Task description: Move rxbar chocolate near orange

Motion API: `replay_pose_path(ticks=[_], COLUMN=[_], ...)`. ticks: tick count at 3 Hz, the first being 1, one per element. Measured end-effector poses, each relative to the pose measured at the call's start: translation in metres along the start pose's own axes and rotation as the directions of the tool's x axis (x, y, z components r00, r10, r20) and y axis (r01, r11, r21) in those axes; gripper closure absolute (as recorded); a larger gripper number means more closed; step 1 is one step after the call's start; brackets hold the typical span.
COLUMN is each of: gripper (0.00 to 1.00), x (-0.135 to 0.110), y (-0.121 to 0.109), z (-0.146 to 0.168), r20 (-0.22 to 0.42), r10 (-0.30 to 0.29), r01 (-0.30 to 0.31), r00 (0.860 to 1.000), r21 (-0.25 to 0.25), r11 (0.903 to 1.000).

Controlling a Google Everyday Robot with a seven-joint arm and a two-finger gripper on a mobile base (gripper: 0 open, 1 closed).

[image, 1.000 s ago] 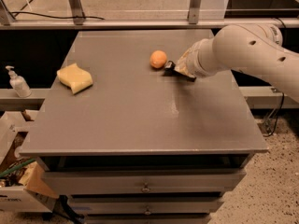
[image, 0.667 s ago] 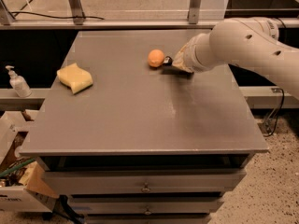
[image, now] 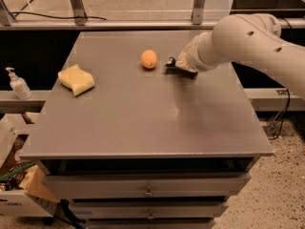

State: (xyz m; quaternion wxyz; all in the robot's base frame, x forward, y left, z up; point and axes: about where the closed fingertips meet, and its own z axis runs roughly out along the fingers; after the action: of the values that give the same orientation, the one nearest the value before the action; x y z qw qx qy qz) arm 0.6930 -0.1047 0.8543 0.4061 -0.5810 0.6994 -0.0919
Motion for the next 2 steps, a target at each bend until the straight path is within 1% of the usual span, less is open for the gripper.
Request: replay_pose_path(ticks=[2], gripper=[0.41], x=[0.0062], y=[0.0056], z=[0.0072], r20=[-0.020], r10=[-0.012], r01=[0.011], r00=[1.000], r21=[-0.037], r11=[0.9992])
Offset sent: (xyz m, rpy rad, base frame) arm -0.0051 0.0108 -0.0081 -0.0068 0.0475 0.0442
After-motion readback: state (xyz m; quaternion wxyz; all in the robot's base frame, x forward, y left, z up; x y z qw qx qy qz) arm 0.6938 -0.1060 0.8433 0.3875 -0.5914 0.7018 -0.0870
